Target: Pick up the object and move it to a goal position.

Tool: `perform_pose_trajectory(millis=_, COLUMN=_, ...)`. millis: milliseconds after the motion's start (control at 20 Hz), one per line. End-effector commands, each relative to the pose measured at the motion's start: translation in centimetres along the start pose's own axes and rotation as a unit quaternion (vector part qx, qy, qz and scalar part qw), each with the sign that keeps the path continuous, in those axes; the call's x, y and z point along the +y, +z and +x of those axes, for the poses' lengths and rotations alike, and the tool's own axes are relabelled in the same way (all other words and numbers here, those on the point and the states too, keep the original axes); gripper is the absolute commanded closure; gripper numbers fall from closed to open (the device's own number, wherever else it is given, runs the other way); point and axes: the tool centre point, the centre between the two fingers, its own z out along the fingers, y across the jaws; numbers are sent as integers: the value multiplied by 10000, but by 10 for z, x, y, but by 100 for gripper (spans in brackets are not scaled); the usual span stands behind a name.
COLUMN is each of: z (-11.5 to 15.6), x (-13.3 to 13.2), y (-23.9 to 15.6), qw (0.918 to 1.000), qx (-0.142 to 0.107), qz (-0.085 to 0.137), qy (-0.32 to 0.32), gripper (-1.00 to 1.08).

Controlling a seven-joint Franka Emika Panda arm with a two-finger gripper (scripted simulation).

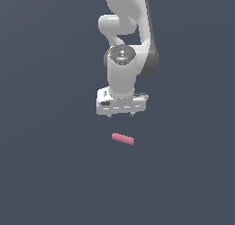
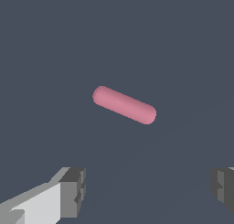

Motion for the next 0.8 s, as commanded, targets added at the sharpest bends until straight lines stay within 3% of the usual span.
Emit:
perform_pose_trajectory(millis=0, z=2, x=0, y=3, qw=9999, qx=-2, qz=-11, qy=-167, gripper=-92)
perform_pose_trajectory(millis=400, z=10, x=0, y=17, qw=9945, qx=-8, qz=-57, qy=-1041, gripper=-92)
perform_pose_trajectory(millis=750, z=19, x=-1, y=34, qw=9786, qx=-15, qz=-93, qy=-2056, gripper=-92)
